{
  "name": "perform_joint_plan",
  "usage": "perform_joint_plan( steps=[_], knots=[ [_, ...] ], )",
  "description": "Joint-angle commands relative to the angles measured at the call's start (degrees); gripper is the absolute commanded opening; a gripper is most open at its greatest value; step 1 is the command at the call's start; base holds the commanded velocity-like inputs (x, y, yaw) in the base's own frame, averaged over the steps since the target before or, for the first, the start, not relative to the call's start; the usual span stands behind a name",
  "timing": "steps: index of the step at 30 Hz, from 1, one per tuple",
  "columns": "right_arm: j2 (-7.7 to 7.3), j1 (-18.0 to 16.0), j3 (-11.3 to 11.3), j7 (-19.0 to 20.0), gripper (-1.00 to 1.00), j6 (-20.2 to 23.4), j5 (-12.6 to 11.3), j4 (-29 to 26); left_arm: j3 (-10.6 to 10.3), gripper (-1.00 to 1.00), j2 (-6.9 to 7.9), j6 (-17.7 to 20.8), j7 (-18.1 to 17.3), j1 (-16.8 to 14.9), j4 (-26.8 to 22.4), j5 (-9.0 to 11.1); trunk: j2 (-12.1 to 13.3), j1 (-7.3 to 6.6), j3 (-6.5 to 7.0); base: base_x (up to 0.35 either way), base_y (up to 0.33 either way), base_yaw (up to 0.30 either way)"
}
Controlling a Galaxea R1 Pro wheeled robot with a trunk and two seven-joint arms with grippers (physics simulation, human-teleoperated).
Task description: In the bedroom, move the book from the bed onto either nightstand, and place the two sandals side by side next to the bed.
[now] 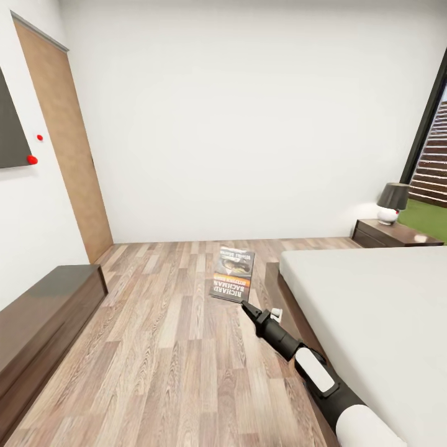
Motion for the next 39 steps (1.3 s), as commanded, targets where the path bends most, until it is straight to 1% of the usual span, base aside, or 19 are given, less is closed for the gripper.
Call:
perform_joint_plan(
  steps=[1,2,7,12,25,39],
  knots=[
    [-0.01,-0.4,-0.1,0.3,-1.0,0.2,-0.9,-0.3,0.4,1.0,0.34,0.0,-0.5,0.0,0.1,0.0,0.0,0.0,-0.07,0.0,0.0,0.0],
    [-0.01,-0.7,-0.5,0.7,-1.0,0.2,-0.9,-0.7,0.4,1.0,0.67,0.0,-0.5,0.0,0.1,0.0,0.0,0.0,-0.07,0.0,0.0,0.0],
    [0.18,-2.4,-2.2,2.3,-1.0,0.2,-0.7,-2.4,0.4,1.0,0.74,-0.1,-0.5,0.0,0.1,-0.1,0.0,0.0,-0.07,0.0,0.0,0.0],
    [-0.17,-4.0,-2.2,2.4,-1.0,-0.7,-0.4,-3.9,0.4,1.0,0.54,0.0,-0.4,0.0,0.1,-0.1,0.0,0.0,-0.07,0.0,0.0,0.0],
    [-0.94,-8.2,-2.0,3.0,-1.0,-1.3,-0.1,-3.7,0.3,1.0,0.53,0.0,-0.4,0.0,0.1,-0.2,0.0,0.0,-0.07,0.0,0.0,0.0],
    [-0.61,-8.4,-1.7,3.0,-1.0,-1.4,0.2,-3.7,0.3,1.0,0.84,0.0,-0.4,0.0,0.1,-0.2,0.0,0.0,-0.07,0.0,0.0,0.0]
  ],
)
